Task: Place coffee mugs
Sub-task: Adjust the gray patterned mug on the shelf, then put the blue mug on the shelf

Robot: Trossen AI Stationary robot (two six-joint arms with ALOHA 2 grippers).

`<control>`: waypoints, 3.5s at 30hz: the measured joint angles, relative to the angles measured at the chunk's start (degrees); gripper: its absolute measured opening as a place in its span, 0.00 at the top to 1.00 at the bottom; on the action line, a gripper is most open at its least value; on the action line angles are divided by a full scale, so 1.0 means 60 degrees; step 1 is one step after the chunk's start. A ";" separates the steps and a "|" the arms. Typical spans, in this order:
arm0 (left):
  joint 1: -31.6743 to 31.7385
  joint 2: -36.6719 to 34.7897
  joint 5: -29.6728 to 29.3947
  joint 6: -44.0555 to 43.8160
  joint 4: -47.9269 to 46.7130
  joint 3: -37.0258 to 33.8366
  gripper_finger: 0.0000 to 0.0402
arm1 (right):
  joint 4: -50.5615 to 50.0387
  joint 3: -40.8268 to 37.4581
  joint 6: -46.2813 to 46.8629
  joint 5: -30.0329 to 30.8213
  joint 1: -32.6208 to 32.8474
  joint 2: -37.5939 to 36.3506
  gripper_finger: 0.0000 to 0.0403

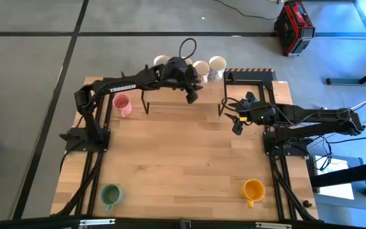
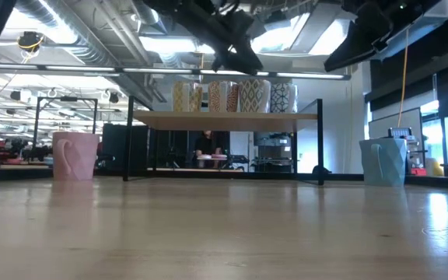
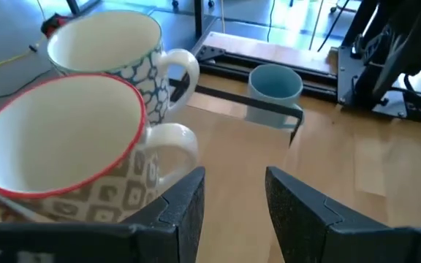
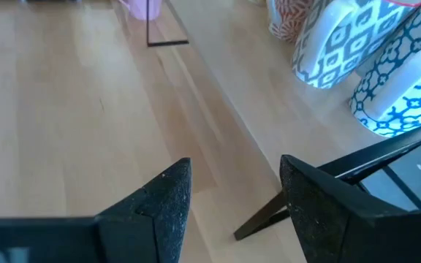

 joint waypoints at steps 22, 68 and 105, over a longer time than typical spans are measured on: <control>0.0465 0.0439 -0.1004 0.0076 0.0131 0.0020 0.65 | -0.0118 0.0000 0.0280 -0.0315 0.0000 -0.0033 0.51; -0.0198 0.0956 -0.1129 0.0324 0.1139 0.0009 0.65 | -0.0112 -0.0007 0.0389 -0.0315 0.0000 -0.0029 0.51; -0.0543 0.0956 -0.2254 0.0397 0.1270 0.0009 0.65 | -0.0125 -0.0007 0.0382 -0.0393 0.0000 0.0004 0.51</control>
